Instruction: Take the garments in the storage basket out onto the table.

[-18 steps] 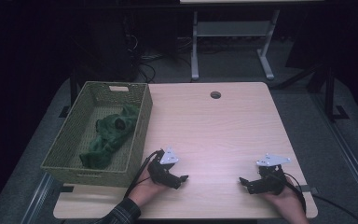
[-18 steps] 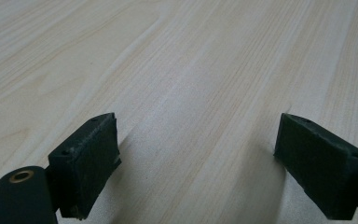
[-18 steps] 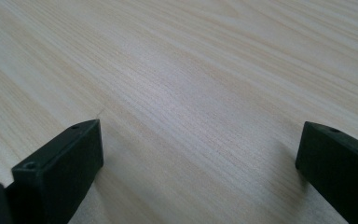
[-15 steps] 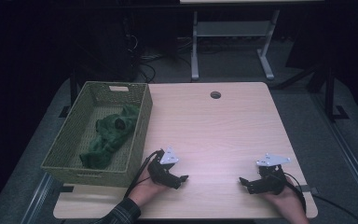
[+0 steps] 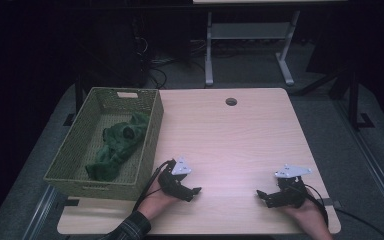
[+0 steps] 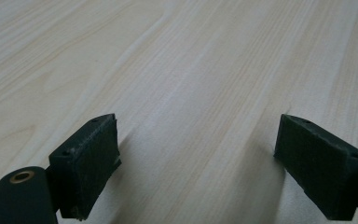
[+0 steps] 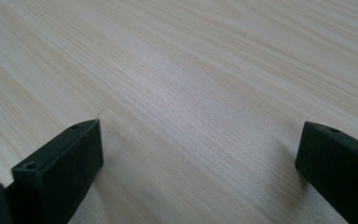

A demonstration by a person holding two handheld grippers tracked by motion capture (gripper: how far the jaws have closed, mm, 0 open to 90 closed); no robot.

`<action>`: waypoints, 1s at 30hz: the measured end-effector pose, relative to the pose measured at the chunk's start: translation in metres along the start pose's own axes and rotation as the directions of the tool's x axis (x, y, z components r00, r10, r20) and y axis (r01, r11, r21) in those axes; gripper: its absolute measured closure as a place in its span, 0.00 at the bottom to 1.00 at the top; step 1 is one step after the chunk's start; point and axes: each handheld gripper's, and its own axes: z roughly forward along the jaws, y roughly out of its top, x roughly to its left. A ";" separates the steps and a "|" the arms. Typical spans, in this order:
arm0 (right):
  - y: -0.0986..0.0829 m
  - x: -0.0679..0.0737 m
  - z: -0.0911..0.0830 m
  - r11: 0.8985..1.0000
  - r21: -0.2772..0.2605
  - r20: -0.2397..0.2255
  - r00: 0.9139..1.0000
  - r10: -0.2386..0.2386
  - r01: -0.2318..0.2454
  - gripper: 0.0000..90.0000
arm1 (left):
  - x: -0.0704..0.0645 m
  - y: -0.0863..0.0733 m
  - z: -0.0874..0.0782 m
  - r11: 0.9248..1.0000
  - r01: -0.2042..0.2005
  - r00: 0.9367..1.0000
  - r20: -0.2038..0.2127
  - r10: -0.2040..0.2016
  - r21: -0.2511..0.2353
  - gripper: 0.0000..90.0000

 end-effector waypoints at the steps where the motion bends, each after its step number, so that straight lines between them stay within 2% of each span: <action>1: 0.000 0.000 0.000 1.000 0.000 0.000 1.000 -0.001 0.001 0.00 | 0.001 0.000 -0.001 1.000 0.007 1.000 -0.001 -0.007 -0.005 0.14; 3: 0.000 0.000 0.000 1.000 0.001 0.001 1.000 -0.003 0.003 0.00 | 0.002 0.001 -0.003 0.999 0.022 1.000 0.007 -0.022 -0.025 0.14; 6: 0.000 0.000 0.000 1.000 0.001 0.002 1.000 -0.002 0.002 0.00 | 0.003 0.002 -0.004 0.999 0.024 1.000 0.005 -0.024 -0.028 0.14; 10: 0.001 0.000 0.001 1.000 0.000 0.003 1.000 -0.001 0.001 0.00 | 0.005 0.003 -0.006 0.998 0.050 0.999 0.012 -0.049 -0.044 0.14; 23: 0.001 0.000 0.001 1.000 0.003 0.002 1.000 0.003 -0.003 0.00 | 0.008 0.013 -0.014 0.995 0.066 0.998 0.007 -0.065 -0.071 0.14; 30: 0.001 0.000 0.001 1.000 0.003 0.000 1.000 0.003 -0.003 0.00 | 0.010 0.016 -0.017 0.994 0.080 0.997 0.019 -0.079 -0.073 0.14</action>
